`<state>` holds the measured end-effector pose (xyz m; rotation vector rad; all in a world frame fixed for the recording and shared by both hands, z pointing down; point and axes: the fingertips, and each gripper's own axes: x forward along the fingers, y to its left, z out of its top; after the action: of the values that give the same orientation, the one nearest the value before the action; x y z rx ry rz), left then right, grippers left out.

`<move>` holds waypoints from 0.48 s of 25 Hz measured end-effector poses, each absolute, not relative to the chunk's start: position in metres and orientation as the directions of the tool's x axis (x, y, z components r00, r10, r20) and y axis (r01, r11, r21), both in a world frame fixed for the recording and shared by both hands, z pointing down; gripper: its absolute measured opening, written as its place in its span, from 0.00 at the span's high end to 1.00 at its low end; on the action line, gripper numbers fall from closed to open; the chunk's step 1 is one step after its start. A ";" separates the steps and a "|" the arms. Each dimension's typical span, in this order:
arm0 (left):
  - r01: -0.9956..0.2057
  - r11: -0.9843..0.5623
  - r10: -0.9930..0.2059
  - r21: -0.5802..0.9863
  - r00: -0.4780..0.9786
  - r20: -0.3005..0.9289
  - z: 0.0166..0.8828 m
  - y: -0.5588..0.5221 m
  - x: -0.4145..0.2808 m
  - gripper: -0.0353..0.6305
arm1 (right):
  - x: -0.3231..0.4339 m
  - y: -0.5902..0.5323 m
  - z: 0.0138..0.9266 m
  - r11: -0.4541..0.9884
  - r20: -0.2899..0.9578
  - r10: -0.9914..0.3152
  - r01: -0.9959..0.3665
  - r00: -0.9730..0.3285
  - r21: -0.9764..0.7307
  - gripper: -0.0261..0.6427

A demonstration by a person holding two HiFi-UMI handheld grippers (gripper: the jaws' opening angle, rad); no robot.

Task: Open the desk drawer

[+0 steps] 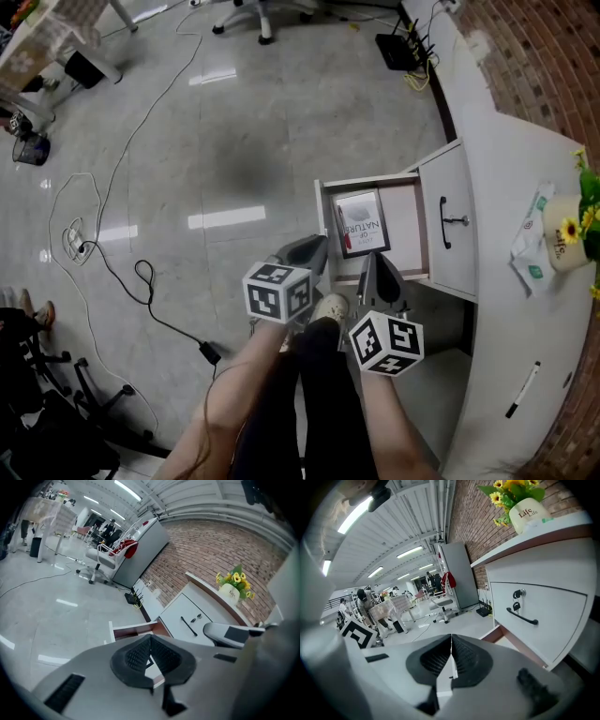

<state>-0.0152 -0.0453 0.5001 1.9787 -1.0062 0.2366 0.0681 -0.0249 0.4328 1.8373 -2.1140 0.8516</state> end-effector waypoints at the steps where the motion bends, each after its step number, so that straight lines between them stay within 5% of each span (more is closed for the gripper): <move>1: -0.727 -0.282 -0.559 0.626 0.655 0.508 0.500 -0.046 -0.015 0.93 | 0.069 -0.025 0.431 0.052 0.514 -0.835 -0.958 -0.196 -0.281 0.94; 12: -0.683 -0.299 -0.517 0.667 0.703 0.489 0.495 -0.053 0.010 0.93 | 0.081 -0.032 0.422 0.040 0.513 -0.840 -0.964 -0.175 -0.262 0.94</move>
<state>0.0098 -0.0529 0.4955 1.9720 -0.9226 0.2232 0.0811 -0.0319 0.4220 1.8601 -2.0946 0.8280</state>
